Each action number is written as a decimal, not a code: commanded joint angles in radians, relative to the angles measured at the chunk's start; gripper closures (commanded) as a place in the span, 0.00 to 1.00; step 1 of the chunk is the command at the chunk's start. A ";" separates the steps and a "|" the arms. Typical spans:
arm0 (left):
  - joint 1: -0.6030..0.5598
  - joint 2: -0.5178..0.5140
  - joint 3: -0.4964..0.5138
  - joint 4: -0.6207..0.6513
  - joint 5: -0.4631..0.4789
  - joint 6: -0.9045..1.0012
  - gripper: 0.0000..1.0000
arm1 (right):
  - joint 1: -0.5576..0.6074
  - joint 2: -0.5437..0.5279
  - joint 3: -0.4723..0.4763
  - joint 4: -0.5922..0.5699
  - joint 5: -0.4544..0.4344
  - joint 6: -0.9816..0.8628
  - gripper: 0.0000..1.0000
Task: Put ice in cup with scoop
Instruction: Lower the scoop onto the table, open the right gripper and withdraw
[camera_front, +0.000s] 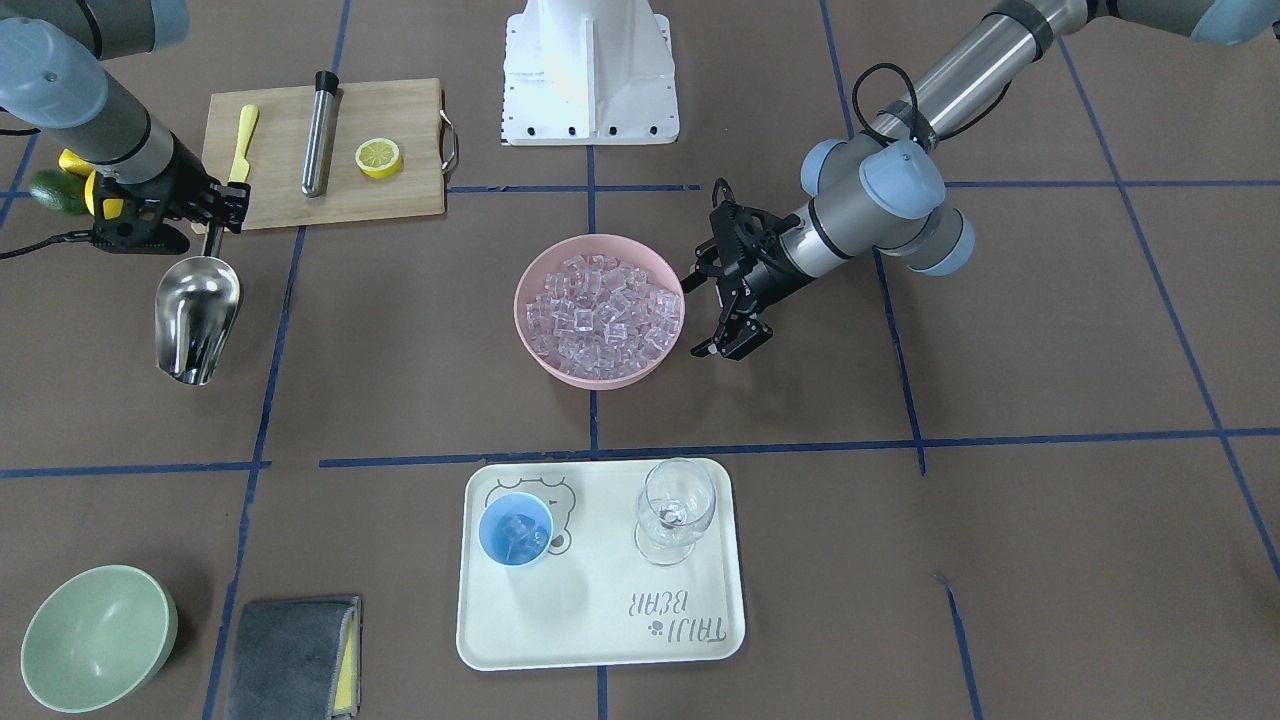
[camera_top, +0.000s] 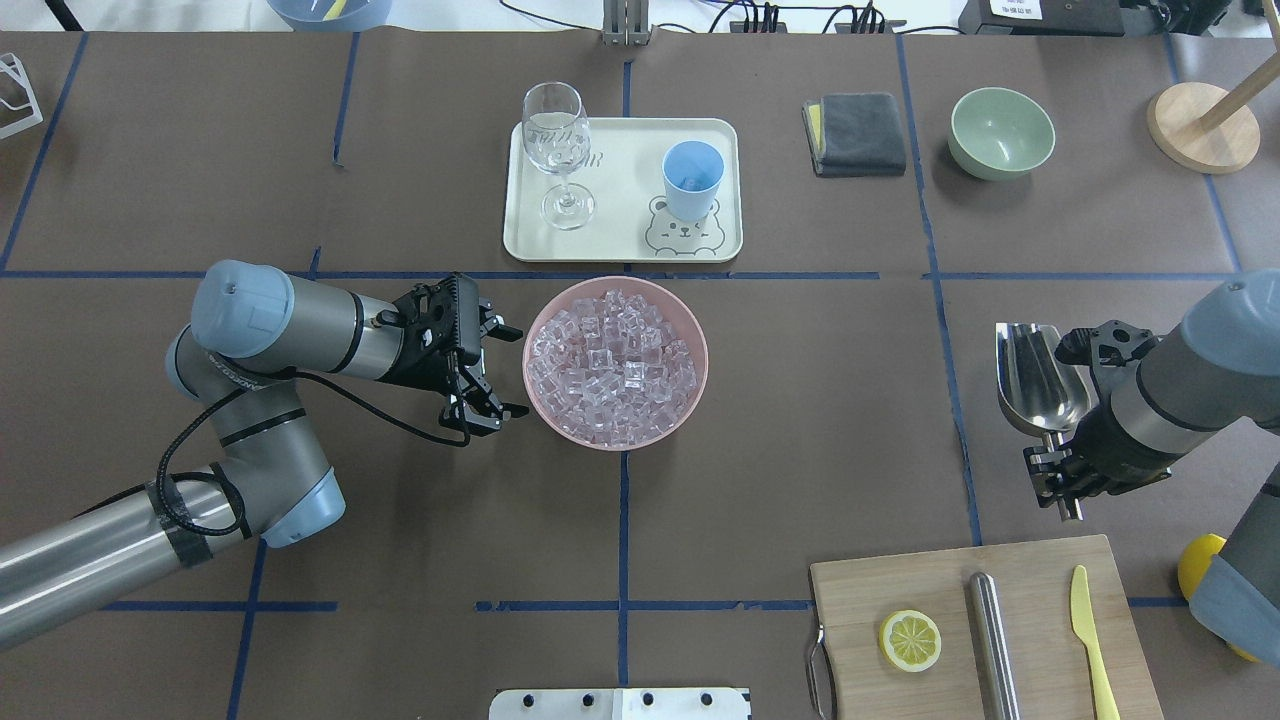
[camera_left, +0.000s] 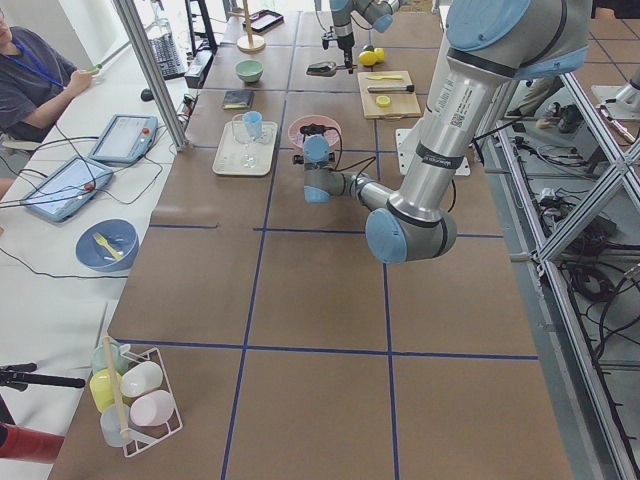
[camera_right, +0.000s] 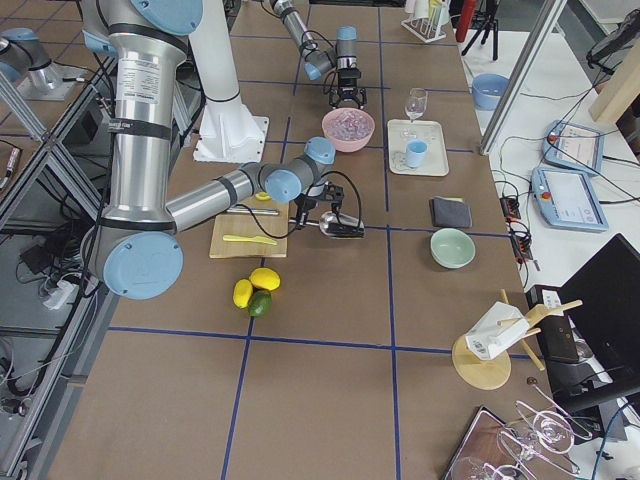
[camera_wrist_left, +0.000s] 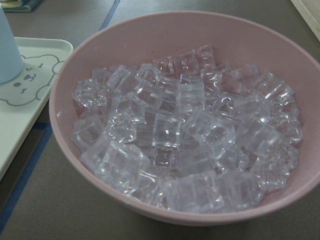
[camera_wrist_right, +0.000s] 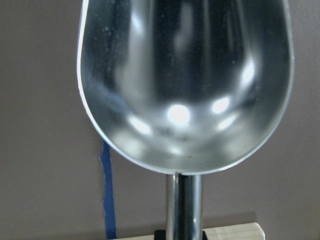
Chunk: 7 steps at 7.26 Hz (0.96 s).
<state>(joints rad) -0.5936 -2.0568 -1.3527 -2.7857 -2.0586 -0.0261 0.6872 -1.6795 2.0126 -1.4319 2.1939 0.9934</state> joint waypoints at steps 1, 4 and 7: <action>0.000 0.001 0.001 0.000 0.000 0.000 0.00 | -0.025 0.004 -0.032 0.004 -0.006 0.010 1.00; 0.000 0.001 0.001 0.000 0.000 0.000 0.00 | -0.040 0.046 -0.074 0.004 -0.008 0.011 1.00; 0.000 0.001 0.001 -0.002 0.000 0.000 0.00 | -0.041 0.047 -0.077 0.005 -0.008 0.007 0.80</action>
<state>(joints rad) -0.5936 -2.0555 -1.3519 -2.7870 -2.0586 -0.0261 0.6468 -1.6329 1.9376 -1.4268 2.1863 0.9987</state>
